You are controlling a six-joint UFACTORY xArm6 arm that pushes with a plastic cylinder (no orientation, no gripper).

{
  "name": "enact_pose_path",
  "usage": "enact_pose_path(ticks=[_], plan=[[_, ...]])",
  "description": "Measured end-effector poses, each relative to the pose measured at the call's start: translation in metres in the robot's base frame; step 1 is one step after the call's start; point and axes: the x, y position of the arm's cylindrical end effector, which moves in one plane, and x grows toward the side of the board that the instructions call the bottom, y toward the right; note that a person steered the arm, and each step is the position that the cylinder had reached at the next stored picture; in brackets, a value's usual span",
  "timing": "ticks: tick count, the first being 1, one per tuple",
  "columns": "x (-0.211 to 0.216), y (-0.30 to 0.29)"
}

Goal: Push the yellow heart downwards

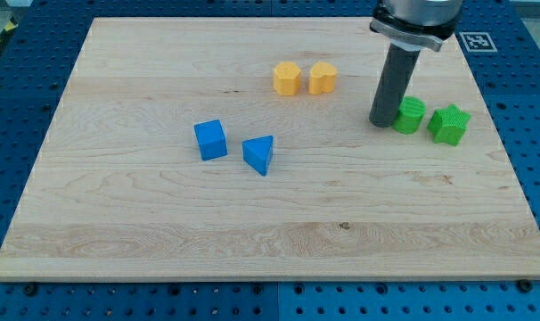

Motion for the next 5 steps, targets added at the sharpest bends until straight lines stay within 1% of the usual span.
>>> enact_pose_path(ticks=[1,2,4,5], plan=[[0.0,0.009],[0.0,0.005],[-0.001,-0.053],[-0.002,-0.048]])
